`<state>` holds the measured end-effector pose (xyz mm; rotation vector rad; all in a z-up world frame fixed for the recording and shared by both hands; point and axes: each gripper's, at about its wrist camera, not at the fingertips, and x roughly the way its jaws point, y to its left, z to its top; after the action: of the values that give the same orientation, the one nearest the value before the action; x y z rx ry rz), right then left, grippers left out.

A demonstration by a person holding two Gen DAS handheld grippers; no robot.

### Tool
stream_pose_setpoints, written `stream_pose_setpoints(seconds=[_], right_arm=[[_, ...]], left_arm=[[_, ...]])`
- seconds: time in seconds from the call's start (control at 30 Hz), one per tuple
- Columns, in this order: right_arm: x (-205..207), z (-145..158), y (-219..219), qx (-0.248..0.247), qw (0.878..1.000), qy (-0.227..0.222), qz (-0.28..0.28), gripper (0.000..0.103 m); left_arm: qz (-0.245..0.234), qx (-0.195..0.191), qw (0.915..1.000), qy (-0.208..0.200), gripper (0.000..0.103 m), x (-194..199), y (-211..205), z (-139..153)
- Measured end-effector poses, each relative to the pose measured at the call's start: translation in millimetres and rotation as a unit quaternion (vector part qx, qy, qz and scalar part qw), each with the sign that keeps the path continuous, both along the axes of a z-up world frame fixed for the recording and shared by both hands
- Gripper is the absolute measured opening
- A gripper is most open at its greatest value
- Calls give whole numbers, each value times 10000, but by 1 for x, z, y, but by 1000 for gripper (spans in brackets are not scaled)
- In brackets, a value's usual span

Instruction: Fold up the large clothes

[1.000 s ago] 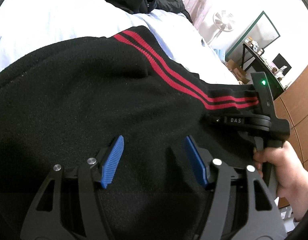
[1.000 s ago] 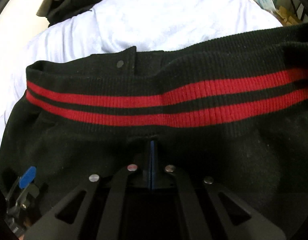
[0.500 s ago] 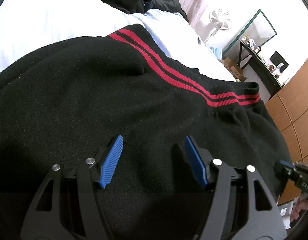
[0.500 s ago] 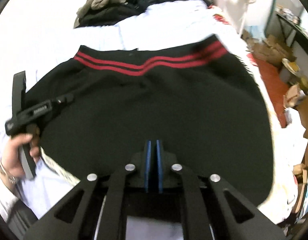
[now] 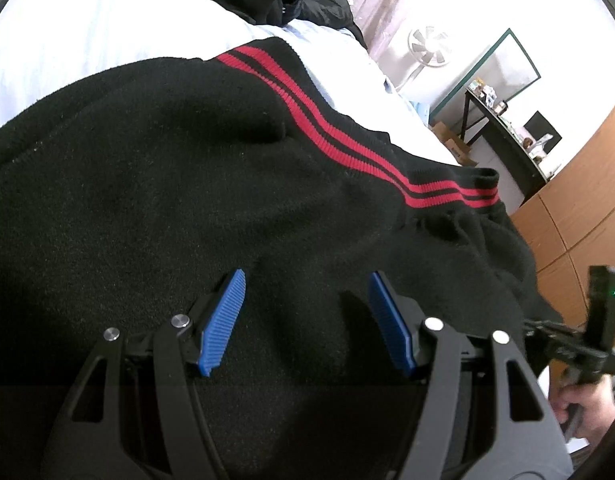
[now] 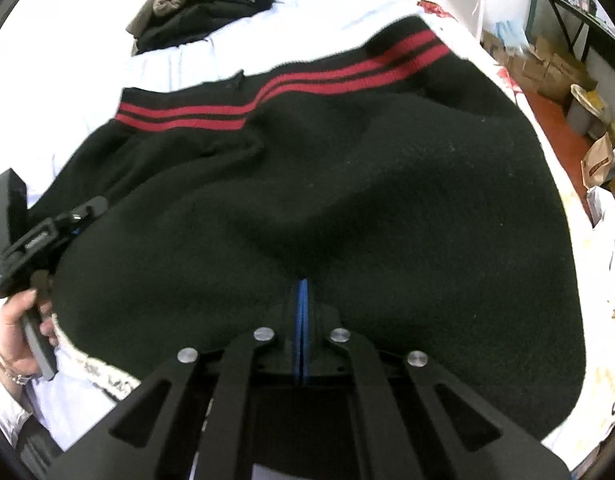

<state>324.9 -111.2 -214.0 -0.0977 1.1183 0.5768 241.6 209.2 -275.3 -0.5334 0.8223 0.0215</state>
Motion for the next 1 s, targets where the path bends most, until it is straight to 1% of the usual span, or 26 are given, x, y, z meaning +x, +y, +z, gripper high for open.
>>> stream_pose_setpoints(seconds=[0.03, 0.07, 0.1, 0.13, 0.17, 0.2, 0.23, 0.3, 0.37, 0.43, 0.47, 0.53, 0.57, 0.6, 0.63, 0.67, 0.7, 0.73, 0.8, 0.87, 0.9, 0.93, 0.97, 1.0], right_arm=[[-3, 8, -6, 129, 9999, -2, 1, 0], [-12, 23, -17, 240, 9996, -164, 6, 0], [-23, 37, -28, 193, 9987, -466, -27, 0], [-29, 45, -37, 185, 9978, -626, -65, 3], [-38, 52, -54, 262, 9970, -712, -162, 5], [-46, 55, -72, 384, 9966, -675, -292, 6], [-53, 55, -89, 467, 9962, -610, -420, 6], [-64, 51, -115, 583, 9953, -469, -616, 9], [-75, 43, -140, 801, 9928, -291, -843, 15], [-77, 35, -150, 980, 9903, -177, -967, 23], [-80, 32, -156, 1072, 9890, -151, -1007, 25], [-79, 29, -155, 1182, 9874, -217, -1032, 41], [-77, 29, -155, 1236, 9866, -293, -1024, 44], [-74, 28, -154, 1277, 9863, -347, -985, 46], [-69, 27, -150, 1291, 9865, -383, -930, 46], [-66, 26, -148, 1305, 9868, -419, -863, 47], [-63, 25, -145, 1313, 9872, -455, -788, 50], [-60, 24, -143, 1322, 9874, -498, -717, 54], [-48, 21, -138, 1229, 9889, -621, -562, 58], [-35, 17, -136, 1098, 9904, -645, -540, 58], [-27, 13, -136, 1112, 9906, -609, -509, 59], [-20, 10, -135, 1138, 9907, -586, -463, 63], [-17, 8, -133, 1149, 9908, -597, -405, 64], [-13, 7, -132, 1165, 9908, -618, -318, 65]], left_arm=[[-45, 89, 9999, 18, 64, -1, -3, 3], [-94, 216, 9997, 37, 64, -3, -7, 4], [-164, 416, 9990, 92, 64, -3, -12, 6], [-297, 760, 9965, 207, 64, -3, -21, 8], [-400, 979, 9940, 289, 65, -3, -27, 11], [-483, 1109, 9921, 336, 66, -3, -30, 14], [-586, 1157, 9909, 367, 67, -5, -31, 18], [-754, 1127, 9900, 397, 69, -11, -28, 26], [-885, 1176, 9882, 426, 69, -23, -24, 33], [-1013, 1269, 9857, 461, 69, -37, -22, 41], [-1146, 1367, 9829, 450, 69, -47, -22, 47], [-1362, 1789, 9736, 381, 69, -62, -30, 58], [-1480, 2307, 9613, 265, 74, -74, -37, 66], [-1581, 2680, 9503, 97, 77, -85, -41, 73], [-1668, 2916, 9418, -89, 77, -96, -41, 81], [-1679, 2992, 9391, -178, 78, -103, -37, 86], [-1635, 2996, 9397, -211, 78, -108, -31, 92], [-1549, 2954, 9425, -210, 78, -111, -21, 97], [-1406, 2852, 9479, -195, 78, -111, -1, 104], [-1232, 2789, 9523, -144, 78, -108, 23, 107], [-1120, 2810, 9531, -95, 78, -105, 33, 107], [-957, 2849, 9538, -19, 78, -99, 47, 106], [-920, 2772, 9564, 46, 78, -95, 54, 104], [-922, 2593, 9613, 116, 78, -90, 65, 100]])
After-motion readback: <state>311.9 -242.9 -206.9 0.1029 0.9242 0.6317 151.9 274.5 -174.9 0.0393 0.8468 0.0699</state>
